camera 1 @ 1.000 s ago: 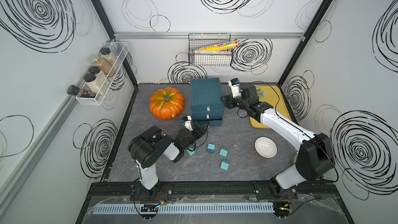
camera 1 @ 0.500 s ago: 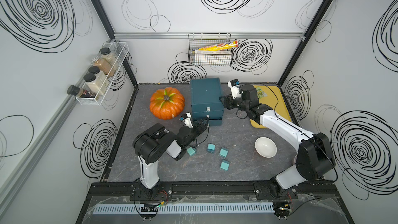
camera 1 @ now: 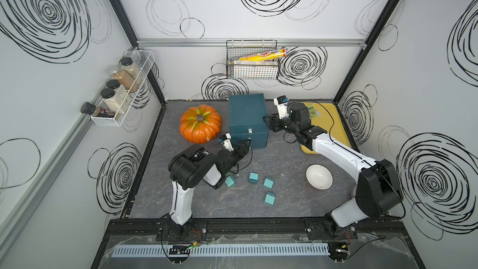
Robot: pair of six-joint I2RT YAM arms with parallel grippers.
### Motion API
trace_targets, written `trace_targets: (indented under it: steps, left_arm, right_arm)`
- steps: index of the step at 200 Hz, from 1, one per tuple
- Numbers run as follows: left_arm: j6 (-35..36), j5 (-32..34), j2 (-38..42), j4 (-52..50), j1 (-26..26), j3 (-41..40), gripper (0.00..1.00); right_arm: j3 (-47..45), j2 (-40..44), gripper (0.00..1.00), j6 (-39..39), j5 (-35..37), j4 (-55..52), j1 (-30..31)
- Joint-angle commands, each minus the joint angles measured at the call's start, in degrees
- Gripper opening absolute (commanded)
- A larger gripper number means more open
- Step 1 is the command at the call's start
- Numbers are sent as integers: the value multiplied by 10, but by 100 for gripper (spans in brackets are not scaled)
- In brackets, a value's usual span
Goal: Place the plugs into the drawer by color
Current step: Open the drawer in the storage box.
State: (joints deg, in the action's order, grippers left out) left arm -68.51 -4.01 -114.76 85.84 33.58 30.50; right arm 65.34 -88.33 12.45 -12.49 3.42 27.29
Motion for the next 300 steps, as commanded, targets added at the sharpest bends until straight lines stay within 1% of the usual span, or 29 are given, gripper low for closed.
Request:
trace_targets:
  steps: [1,22,27,31,33,36,44,58,73,95,124,154,168,176,188,210,222,229,247,270,278,284,291,300]
  left_arm:
    - [9,-11,12,13,-1,22,47]
    - [9,-16,11,13,-1,27,34]
    - [9,-17,12,16,-2,26,24]
    - [9,-19,13,19,-3,24,11]
    - [10,-20,13,22,-3,24,8]
    - [10,-21,14,23,-3,24,4]
    - [10,-28,18,12,-3,27,0]
    - [18,-30,30,-12,-3,29,0]
    - [23,-27,39,-14,-1,20,0]
    - [22,-35,46,9,0,-4,0]
    - [14,-40,69,41,6,-58,0]
    - [0,-58,105,61,34,-105,0]
    - [-1,-60,125,45,46,-124,0]
    - [-1,-62,133,53,54,-139,0]
    - [-5,-53,147,78,65,-169,0]
    - [-3,-38,172,61,80,-198,0]
    - [4,-40,180,84,99,-207,0]
    - [8,-32,196,61,108,-209,0]
    - [26,-17,246,-41,112,-206,0]
    - [30,-4,294,-60,113,-233,0]
    - [32,1,306,-85,114,-231,0]
    - [37,7,312,-127,114,-223,4]
    - [39,10,313,-160,113,-211,6]
    - [47,3,307,-161,110,-207,8]
  right_arm:
    - [-14,-4,56,-4,-12,-34,4]
    - [-14,-2,55,-4,-8,-37,4]
    - [-15,-1,55,-5,-8,-37,4]
    - [-16,2,55,-4,-7,-36,4]
    - [-17,2,55,-4,-6,-35,4]
    - [-18,4,55,-4,-5,-33,4]
    - [-21,5,55,-2,-7,-30,4]
    - [-23,5,55,-1,-9,-27,4]
    - [-21,1,55,-1,-10,-30,4]
    - [-20,-4,55,-1,-12,-30,3]
    - [-17,-13,55,-1,-13,-31,4]
    - [-12,-18,55,0,-15,-37,4]
    - [-11,-18,55,0,-9,-39,4]
    - [-11,-19,55,0,-10,-39,4]
    - [-11,-21,55,0,-13,-37,4]
    - [-11,-26,55,-1,-13,-37,4]
    - [-8,-29,55,-1,-10,-41,3]
    - [-5,-30,55,-1,-7,-45,4]
    - [-3,-31,55,-2,-6,-50,4]
    - [-2,-32,55,-2,-10,-50,4]
    - [-2,-31,55,-2,-9,-50,4]
    - [-2,-32,55,-3,-8,-51,4]
    - [-2,-32,55,-4,-7,-52,4]
    - [-2,-32,55,-4,-7,-52,4]
